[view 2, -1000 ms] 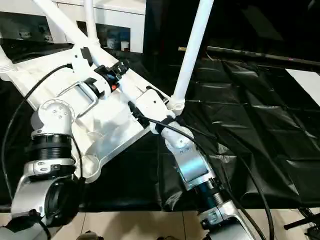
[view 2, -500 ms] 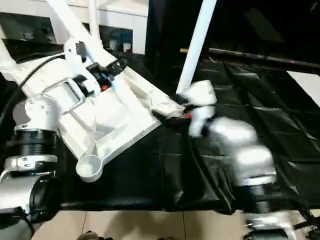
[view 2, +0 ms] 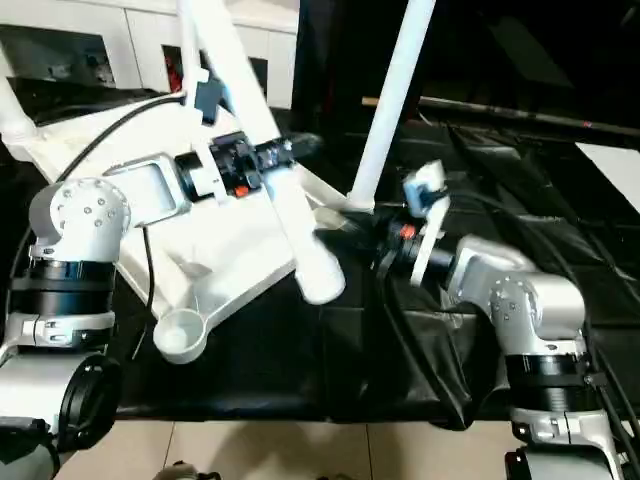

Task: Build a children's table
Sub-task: Pick table leg

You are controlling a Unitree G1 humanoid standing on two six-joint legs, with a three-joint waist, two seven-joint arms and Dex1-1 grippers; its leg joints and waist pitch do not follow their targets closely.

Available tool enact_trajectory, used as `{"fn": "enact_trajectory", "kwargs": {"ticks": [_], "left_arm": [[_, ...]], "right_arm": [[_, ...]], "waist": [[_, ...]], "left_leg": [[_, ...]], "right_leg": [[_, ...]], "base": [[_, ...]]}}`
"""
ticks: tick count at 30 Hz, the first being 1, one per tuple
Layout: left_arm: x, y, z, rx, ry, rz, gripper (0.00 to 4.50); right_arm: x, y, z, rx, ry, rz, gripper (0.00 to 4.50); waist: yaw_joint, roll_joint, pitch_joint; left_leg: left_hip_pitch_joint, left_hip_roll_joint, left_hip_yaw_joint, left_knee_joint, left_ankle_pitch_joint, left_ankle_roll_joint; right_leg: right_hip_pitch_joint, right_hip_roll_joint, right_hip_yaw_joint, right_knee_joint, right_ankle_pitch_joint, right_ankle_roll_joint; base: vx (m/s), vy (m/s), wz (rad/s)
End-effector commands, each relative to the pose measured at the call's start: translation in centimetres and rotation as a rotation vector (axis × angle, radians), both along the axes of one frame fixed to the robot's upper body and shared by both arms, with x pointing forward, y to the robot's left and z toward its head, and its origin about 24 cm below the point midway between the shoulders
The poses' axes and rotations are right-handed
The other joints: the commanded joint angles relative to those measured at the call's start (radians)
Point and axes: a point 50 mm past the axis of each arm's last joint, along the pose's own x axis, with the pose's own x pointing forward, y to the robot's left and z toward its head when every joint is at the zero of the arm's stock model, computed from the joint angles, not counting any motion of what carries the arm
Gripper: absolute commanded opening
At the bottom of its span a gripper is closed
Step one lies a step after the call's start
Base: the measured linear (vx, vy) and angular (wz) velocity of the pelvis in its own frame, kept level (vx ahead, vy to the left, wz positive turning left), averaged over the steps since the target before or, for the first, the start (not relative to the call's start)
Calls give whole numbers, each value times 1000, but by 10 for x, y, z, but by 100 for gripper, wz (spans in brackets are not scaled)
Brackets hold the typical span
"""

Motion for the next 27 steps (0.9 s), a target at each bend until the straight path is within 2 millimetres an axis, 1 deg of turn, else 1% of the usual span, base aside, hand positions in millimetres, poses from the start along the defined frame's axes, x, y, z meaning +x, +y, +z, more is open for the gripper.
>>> {"fn": "enact_trajectory", "kwargs": {"ticks": [1,2,4,5,6,7,10,11,12,13,14,15,16,17,20,21,22,23,24,25,26,27], "left_arm": [[-8,-9,9,-20,-42,-75,181],[-9,-10,9,-18,-45,-82,181],[-9,-11,9,-22,-44,-80,181],[-9,-10,9,-22,-44,-79,181],[-9,-10,9,-26,-43,-78,181],[-9,-10,9,-26,-44,-77,181],[-9,-8,11,-33,-45,-79,181],[-9,-8,11,-35,-45,-80,181],[-9,-8,11,-30,-49,-82,181],[-9,-8,11,-31,-50,-84,181],[-9,-8,11,-24,-51,-82,181],[-9,-8,10,-21,-52,-81,181],[-9,-8,10,-21,-51,-82,181],[-9,-8,9,-22,-50,-83,181],[-9,-8,8,-16,-53,-79,181],[-7,-7,7,-5,-53,-58,181],[-7,-7,6,-3,-52,-47,215],[0,-5,4,15,-41,40,215],[2,-5,3,20,-37,61,250],[2,-5,3,16,-30,67,253],[3,-4,2,10,-20,75,256],[3,-4,1,1,-10,98,256]], "right_arm": [[-2,9,-2,-10,28,59,382],[-2,13,-4,-17,39,78,372],[-2,15,-6,-24,50,76,362],[-2,15,-6,-25,51,76,339],[-2,15,-6,-27,56,76,339],[-2,16,-6,-27,58,82,328],[-6,17,-8,-39,69,113,315],[-6,17,-8,-44,72,118,295],[-6,18,-10,-53,73,124,285],[-7,19,-11,-59,72,125,285],[-6,19,-10,-58,69,122,273],[-6,20,-10,-55,68,119,273],[-5,20,-10,-58,60,115,264],[-5,20,-10,-61,55,113,253],[-2,22,-10,-63,31,74,241],[-1,24,-10,-56,23,56,232],[0,24,-10,-55,19,51,228],[3,29,-11,-69,-21,3,228],[4,29,-11,-74,-29,-10,219],[5,30,-12,-76,-32,-18,213],[5,31,-12,-78,-35,-28,208],[8,34,-11,-82,-54,-71,208]], "waist": [[5,0,-73],[4,-3,-73],[8,-1,-73],[9,-1,-74],[9,0,-73],[10,0,-73],[12,0,-73],[12,-1,-73],[12,-2,-73],[12,-2,-73],[12,-2,-73],[12,-2,-73],[12,-2,-73],[12,2,-73],[11,-1,-74],[11,0,-74],[11,2,-74],[9,2,-74],[8,3,-73],[8,2,-74],[8,3,-74],[9,8,-74]], "left_leg": [[1,8,7,-64,-166,-7],[2,9,7,-64,-165,-7],[2,10,7,-64,-156,-10],[2,9,8,-63,-152,-11],[3,10,8,-64,-156,-11],[4,9,8,-64,-156,-11],[2,8,8,-65,-164,-17],[1,8,7,-65,-165,-18],[1,8,7,-65,-164,-19],[1,8,7,-65,-164,-20],[1,8,7,-65,-161,-20],[1,8,7,-65,-161,-19],[1,8,7,-65,-161,-19],[1,8,6,-65,-159,-20],[1,9,7,-65,-157,-20],[0,9,6,-66,-158,-22],[1,9,6,-66,-158,-23],[0,9,5,-66,-166,-28],[0,10,6,-67,-168,-29],[2,8,5,-67,-173,-32],[3,9,5,-67,-171,-32],[3,9,5,-67,-169,-34]], "right_leg": [[64,-40,30,-71,-293,-137],[63,-40,30,-71,-288,-139],[63,-40,31,-67,-268,-146],[62,-40,31,-67,-255,-151],[61,-39,31,-67,-258,-151],[62,-39,31,-68,-258,-150],[64,-40,31,-70,-276,-135],[64,-40,31,-70,-282,-130],[65,-41,31,-71,-289,-126],[64,-41,31,-71,-291,-124],[64,-41,31,-70,-289,-123],[63,-40,31,-70,-287,-123],[63,-40,31,-70,-287,-123],[63,-40,31,-69,-279,-126],[63,-40,31,-68,-267,-132],[63,-41,31,-67,-270,-132],[63,-41,31,-67,-268,-132],[62,-42,31,-68,-275,-129],[61,-42,31,-70,-279,-126],[62,-41,30,-71,-291,-118],[62,-41,31,-69,-287,-120],[61,-39,31,-69,-280,-120]], "base": [[0,0,0],[0,0,0],[0,0,0],[0,0,0],[0,0,0],[0,0,0],[0,0,0],[0,0,0],[0,0,0],[0,0,0],[0,0,0],[0,0,0],[0,0,0],[0,0,0],[0,0,0],[0,0,0],[0,0,0],[0,0,0],[0,0,0],[0,0,0],[0,0,0],[0,0,0]]}}
